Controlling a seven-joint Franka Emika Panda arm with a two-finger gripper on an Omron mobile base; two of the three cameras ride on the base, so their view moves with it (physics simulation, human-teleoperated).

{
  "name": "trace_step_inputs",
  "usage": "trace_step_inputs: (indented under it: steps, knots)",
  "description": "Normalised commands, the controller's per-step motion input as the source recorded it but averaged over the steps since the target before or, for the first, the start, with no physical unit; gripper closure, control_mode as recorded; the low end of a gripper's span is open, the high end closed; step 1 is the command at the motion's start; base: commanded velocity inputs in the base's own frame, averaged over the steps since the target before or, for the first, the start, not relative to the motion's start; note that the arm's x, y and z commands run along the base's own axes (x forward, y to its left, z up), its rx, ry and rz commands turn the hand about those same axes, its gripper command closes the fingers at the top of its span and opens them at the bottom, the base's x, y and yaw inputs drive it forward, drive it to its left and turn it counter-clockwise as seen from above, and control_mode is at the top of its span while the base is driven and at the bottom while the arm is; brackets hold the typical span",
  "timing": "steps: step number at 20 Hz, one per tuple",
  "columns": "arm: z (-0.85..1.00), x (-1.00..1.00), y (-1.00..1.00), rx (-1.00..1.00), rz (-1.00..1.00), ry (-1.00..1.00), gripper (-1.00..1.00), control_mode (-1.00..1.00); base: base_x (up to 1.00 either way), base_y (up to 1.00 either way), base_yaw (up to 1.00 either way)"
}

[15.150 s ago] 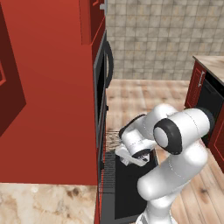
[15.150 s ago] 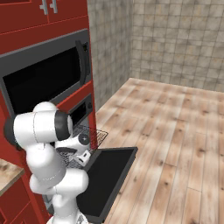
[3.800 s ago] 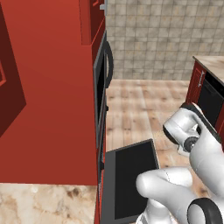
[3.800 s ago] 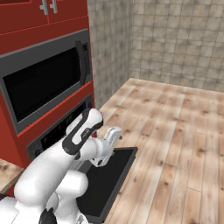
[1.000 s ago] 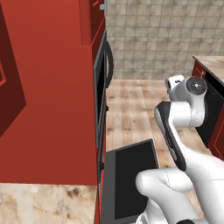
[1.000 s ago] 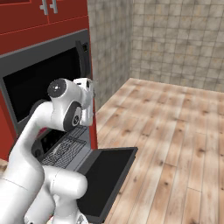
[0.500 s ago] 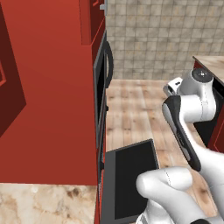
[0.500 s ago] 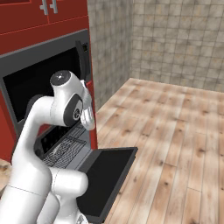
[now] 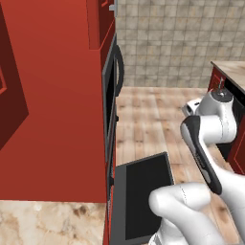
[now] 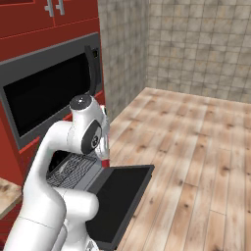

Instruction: Place the fish on the top rack of the oven, and slide the tray back inside. Close the oven door.

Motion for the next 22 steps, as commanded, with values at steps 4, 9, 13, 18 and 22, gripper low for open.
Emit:
trace_step_inputs:
  steps: [4,9,13,18,22]
  knots:
    - [-0.84,-0.18,-0.52,0.27,-0.07,0.0,-1.0,-1.0,0.0,0.0,0.0]
    - [-0.49,-0.02,-0.59,0.27,0.0,0.15,-1.0,-1.0,0.0,0.0,0.0]
    - [-0.55,-0.01,-0.62,0.2,0.0,0.26,-1.0,-1.0,0.0,0.0,0.0]
    - [-0.73,0.0,-0.45,0.18,0.0,0.25,-1.0,-1.0,0.0,0.0,0.0]
    - [-0.93,0.01,-0.37,0.22,0.0,0.14,-1.0,-1.0,0.0,0.0,0.0]
